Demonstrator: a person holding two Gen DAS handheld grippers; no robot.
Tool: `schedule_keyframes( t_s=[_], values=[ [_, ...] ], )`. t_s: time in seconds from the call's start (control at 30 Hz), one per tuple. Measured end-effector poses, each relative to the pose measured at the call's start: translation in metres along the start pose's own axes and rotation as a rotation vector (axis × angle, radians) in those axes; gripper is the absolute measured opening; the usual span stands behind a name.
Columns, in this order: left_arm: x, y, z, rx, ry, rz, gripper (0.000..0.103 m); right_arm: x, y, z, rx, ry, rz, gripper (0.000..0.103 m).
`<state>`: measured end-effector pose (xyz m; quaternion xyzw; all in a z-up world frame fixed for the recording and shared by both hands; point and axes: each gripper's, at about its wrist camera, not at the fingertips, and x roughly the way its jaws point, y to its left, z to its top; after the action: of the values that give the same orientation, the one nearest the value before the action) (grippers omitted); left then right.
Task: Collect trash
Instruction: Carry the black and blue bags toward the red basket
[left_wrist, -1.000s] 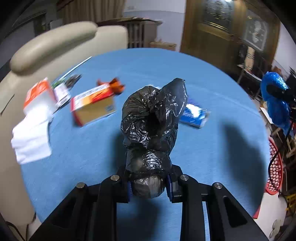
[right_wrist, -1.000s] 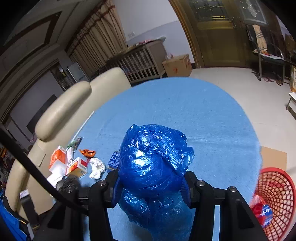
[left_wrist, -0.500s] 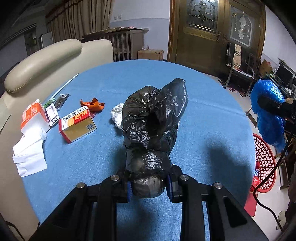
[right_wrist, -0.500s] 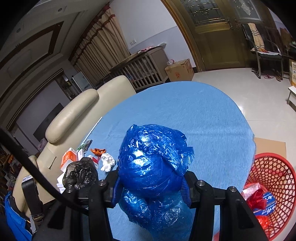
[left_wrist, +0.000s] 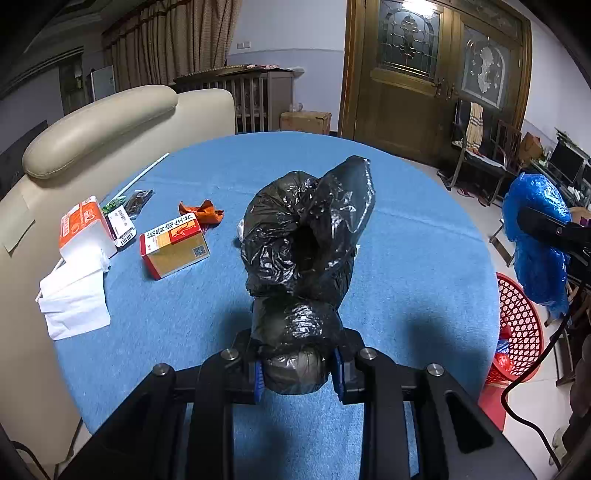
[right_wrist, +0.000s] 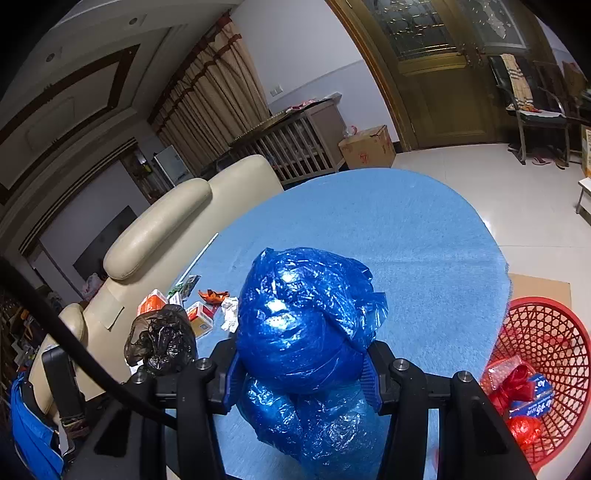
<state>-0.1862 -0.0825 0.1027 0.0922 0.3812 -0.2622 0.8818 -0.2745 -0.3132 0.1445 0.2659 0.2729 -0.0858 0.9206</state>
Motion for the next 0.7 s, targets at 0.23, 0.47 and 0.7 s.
schedule_keyframes(
  t_s=[0.23, 0.47, 0.7],
  values=[
    [-0.001, 0.003, 0.000, -0.007, -0.006, -0.007, 0.029, -0.012, 0.002, -0.005, -0.011, -0.018, 0.001, 0.054],
    [0.008, -0.002, 0.004, 0.011, 0.000, -0.006, 0.029, -0.008, -0.014, -0.010, 0.015, -0.007, -0.011, 0.054],
    [0.017, -0.019, 0.013, 0.044, 0.006, -0.019, 0.029, -0.010, -0.063, -0.023, 0.100, 0.011, -0.077, 0.054]
  ],
)
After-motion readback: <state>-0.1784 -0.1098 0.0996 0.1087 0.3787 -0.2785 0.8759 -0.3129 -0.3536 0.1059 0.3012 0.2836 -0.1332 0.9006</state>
